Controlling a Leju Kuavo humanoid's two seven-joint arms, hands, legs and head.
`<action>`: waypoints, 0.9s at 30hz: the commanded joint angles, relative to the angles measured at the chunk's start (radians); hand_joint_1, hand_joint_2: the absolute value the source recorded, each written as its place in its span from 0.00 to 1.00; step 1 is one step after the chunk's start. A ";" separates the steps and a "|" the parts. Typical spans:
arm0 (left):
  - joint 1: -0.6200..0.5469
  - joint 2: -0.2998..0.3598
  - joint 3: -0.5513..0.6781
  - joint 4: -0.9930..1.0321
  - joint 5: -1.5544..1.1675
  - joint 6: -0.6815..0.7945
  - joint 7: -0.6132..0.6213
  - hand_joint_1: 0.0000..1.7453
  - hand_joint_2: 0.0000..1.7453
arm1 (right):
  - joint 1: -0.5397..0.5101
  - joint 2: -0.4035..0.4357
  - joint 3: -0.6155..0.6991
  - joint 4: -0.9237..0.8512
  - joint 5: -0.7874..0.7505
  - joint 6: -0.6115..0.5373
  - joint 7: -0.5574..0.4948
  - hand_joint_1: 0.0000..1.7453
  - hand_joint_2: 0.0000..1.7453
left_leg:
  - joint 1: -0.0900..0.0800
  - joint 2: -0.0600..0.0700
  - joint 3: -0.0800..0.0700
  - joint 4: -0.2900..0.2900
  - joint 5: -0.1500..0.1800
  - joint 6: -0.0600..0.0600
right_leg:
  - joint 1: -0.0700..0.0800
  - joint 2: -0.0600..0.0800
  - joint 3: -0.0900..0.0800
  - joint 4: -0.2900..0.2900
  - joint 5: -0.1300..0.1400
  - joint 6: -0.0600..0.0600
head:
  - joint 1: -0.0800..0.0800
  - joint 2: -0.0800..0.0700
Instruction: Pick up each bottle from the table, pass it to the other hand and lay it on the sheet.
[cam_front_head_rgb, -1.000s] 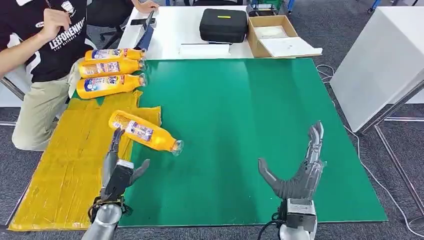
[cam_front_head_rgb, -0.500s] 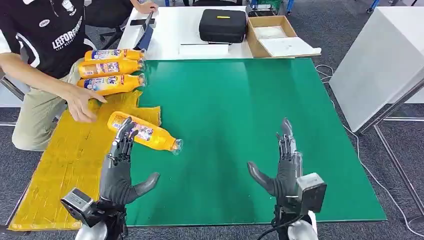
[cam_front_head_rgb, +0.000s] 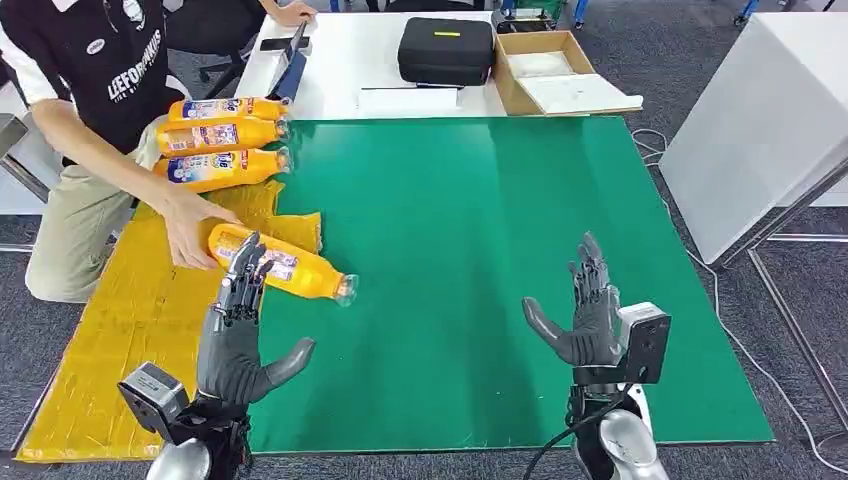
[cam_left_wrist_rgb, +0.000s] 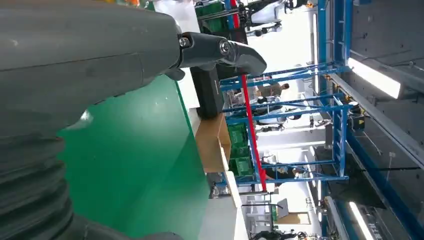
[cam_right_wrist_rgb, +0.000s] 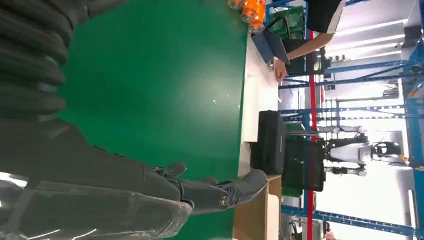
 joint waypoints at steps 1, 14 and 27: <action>-0.039 -0.015 0.042 0.119 0.029 -0.020 0.047 0.00 1.00 | 0.004 -0.003 -0.063 0.061 -0.010 -0.003 0.015 0.00 1.00 | 0.000 -0.001 0.004 -0.001 0.000 -0.002 | 0.000 -0.002 0.004 -0.001 0.000 -0.001 | 0.000 0.000; -0.144 -0.022 0.071 0.406 0.015 -0.014 0.112 0.00 1.00 | 0.103 -0.030 -0.055 -0.043 0.092 -0.054 -0.050 0.00 1.00 | -0.001 -0.002 0.005 -0.002 0.000 -0.002 | 0.000 -0.004 0.005 -0.002 -0.001 -0.001 | 0.000 0.000; -0.175 -0.020 0.002 0.411 -0.054 -0.040 0.114 0.00 1.00 | 0.133 -0.015 0.046 -0.190 0.193 -0.082 -0.100 0.00 1.00 | 0.000 0.000 0.003 0.000 -0.001 -0.002 | 0.000 -0.002 0.003 0.000 -0.002 -0.001 | 0.000 0.000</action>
